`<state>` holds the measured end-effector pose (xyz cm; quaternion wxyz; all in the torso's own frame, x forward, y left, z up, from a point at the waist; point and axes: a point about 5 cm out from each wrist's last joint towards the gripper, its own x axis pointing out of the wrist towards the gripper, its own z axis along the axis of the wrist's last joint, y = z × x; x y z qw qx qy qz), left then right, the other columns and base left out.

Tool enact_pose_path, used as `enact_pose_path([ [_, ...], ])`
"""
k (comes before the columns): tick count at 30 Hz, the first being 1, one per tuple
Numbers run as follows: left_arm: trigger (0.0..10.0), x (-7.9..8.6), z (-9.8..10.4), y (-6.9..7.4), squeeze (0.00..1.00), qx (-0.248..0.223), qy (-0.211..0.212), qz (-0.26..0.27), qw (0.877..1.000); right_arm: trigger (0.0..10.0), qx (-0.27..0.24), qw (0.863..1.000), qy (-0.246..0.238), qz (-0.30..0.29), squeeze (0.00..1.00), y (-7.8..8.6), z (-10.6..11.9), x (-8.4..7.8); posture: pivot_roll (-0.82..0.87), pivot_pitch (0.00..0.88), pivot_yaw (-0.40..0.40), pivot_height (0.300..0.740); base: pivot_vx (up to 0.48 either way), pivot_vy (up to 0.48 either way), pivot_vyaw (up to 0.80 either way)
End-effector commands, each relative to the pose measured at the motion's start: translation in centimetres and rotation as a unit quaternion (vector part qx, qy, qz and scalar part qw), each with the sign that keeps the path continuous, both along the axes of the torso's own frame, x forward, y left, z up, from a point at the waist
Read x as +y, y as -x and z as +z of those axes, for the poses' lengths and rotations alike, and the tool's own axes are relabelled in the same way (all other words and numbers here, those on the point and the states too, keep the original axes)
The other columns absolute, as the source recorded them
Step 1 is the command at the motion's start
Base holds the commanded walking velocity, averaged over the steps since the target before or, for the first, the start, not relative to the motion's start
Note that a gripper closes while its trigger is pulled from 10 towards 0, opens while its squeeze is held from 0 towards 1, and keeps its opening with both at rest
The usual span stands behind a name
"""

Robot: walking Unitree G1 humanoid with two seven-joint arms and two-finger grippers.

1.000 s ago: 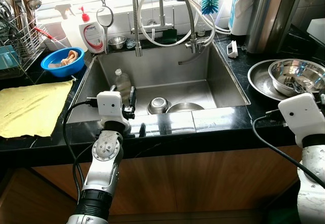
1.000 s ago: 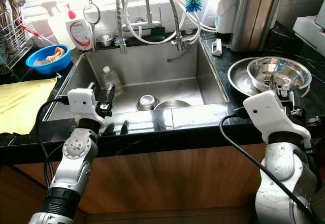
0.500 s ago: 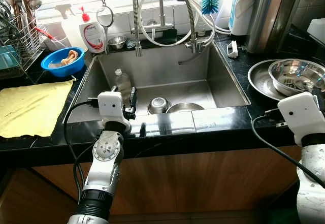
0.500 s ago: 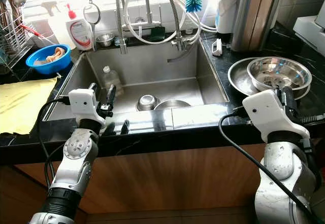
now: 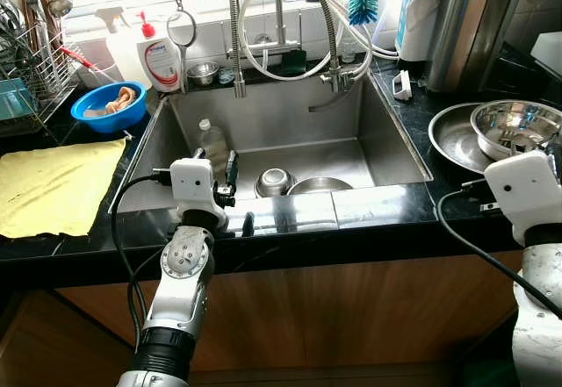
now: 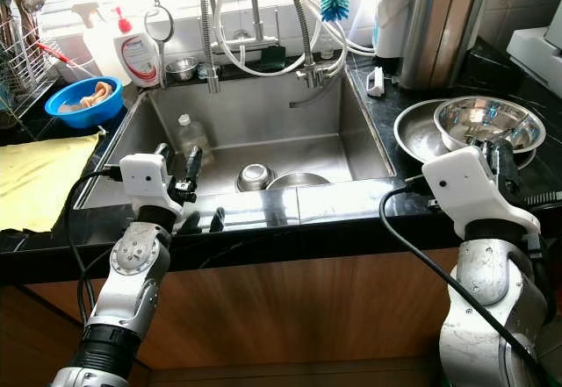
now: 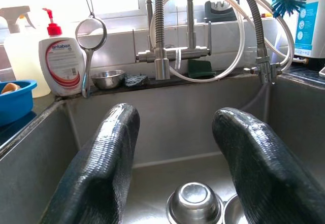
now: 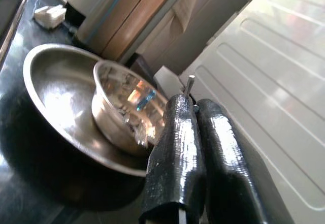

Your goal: Kitchen organization

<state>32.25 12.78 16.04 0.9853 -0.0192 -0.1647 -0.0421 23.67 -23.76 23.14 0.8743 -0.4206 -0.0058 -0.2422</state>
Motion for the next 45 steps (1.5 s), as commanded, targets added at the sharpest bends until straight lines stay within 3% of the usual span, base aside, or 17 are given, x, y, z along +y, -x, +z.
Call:
enact_pose_path([
  [1,10.0,0.3,-0.4,-0.1,0.00,0.009,-0.001,0.002,1.000,0.0,-0.037,0.999,-0.002,0.021,0.00,-0.1,1.1,0.7,-0.28,0.000,0.114,0.740,0.000,0.000,0.00],
  [3,10.0,0.3,-0.4,-0.1,0.00,0.009,-0.001,0.002,1.000,0.0,-0.048,0.998,-0.006,0.034,0.00,-0.3,1.4,1.0,-0.28,0.000,0.114,0.740,0.000,0.000,0.00],
  [4,10.0,0.3,-0.3,-0.1,0.00,0.009,-0.001,0.003,1.000,8.5,-0.062,0.997,0.006,0.048,0.00,-0.4,2.0,1.4,-0.29,0.000,0.114,0.740,0.000,0.000,0.00],
  [5,10.0,0.3,-0.3,-0.1,0.00,0.008,-0.001,0.003,1.000,10.0,-0.072,0.996,0.008,0.060,0.00,-0.4,2.3,1.8,-0.29,0.000,0.114,0.740,0.000,0.000,0.00],
  [11,10.0,0.3,-0.2,-0.1,0.00,0.005,0.002,0.005,1.000,10.0,-0.098,0.983,0.009,0.154,0.00,-1.1,3.4,4.3,-0.29,0.000,0.115,0.740,0.000,0.000,0.00],
  [13,10.0,0.3,-0.1,-0.1,0.00,0.002,0.004,0.008,1.000,10.0,-0.083,0.974,-0.052,0.206,0.00,-1.7,3.0,5.2,-0.29,0.000,0.115,0.740,0.000,0.000,0.00],
  [16,10.0,0.5,0.0,-0.1,0.00,-0.001,0.005,0.013,1.000,10.0,-0.064,0.951,-0.091,0.289,0.00,-2.5,2.9,6.9,-0.29,0.000,0.115,0.740,0.000,0.000,0.00],
  [17,10.0,0.5,0.0,-0.1,0.00,-0.002,0.005,0.014,1.000,10.0,-0.059,0.936,-0.115,0.326,0.00,-2.8,2.9,7.7,-0.29,0.000,0.115,0.740,0.000,0.000,0.00],
  [18,10.0,0.5,0.0,-0.1,0.00,-0.002,0.005,0.014,1.000,10.0,-0.059,0.936,-0.115,0.326,0.00,-2.8,2.9,7.7,-0.29,0.000,0.115,0.740,0.000,0.000,0.00],
  [20,10.0,0.6,0.1,-0.1,0.00,-0.004,0.006,0.018,1.000,10.0,-0.054,0.914,-0.181,0.360,0.00,-3.5,2.6,8.6,-0.29,0.000,0.115,0.740,0.000,0.000,0.00],
  [22,10.0,0.6,0.2,-0.1,0.00,-0.005,0.006,0.018,1.000,10.0,-0.055,0.912,-0.192,0.359,0.00,-3.9,2.5,8.5,-0.29,0.000,0.116,0.740,0.000,0.000,0.00],
  [23,10.0,0.6,0.2,-0.1,0.00,-0.006,0.006,0.019,1.000,10.0,-0.063,0.903,-0.227,0.359,0.00,-4.6,2.4,8.2,-0.29,0.000,0.116,0.740,0.000,0.000,0.00],
  [26,10.0,0.6,0.1,-0.1,0.00,-0.005,0.005,0.020,1.000,10.0,-0.065,0.895,-0.255,0.360,0.00,-5.4,2.3,7.7,-0.29,0.000,0.117,0.740,0.000,0.000,0.00],
  [27,10.0,0.7,0.1,-0.1,0.00,-0.005,0.004,0.021,1.000,10.0,-0.062,0.886,-0.276,0.367,0.00,-6.0,2.2,7.4,-0.28,0.000,0.116,0.740,0.000,0.000,0.00],
  [33,10.0,0.5,0.3,-0.2,0.00,-0.011,-0.009,0.018,1.000,10.0,-0.060,0.868,-0.349,0.348,0.00,-8.3,0.5,5.9,-0.28,0.000,0.114,0.740,0.000,0.000,0.00],
  [43,10.0,0.3,0.4,-0.1,0.00,-0.014,-0.017,0.012,1.000,10.0,-0.031,0.839,-0.415,0.350,0.00,-10.4,-1.6,5.5,-0.26,0.000,0.115,0.740,0.000,0.000,0.00],
  [45,10.0,0.3,0.4,-0.1,0.00,-0.015,-0.018,0.011,1.000,10.0,-0.013,0.842,-0.411,0.349,0.00,-10.8,-2.2,5.4,-0.26,0.000,0.114,0.740,0.000,0.000,0.00],
])
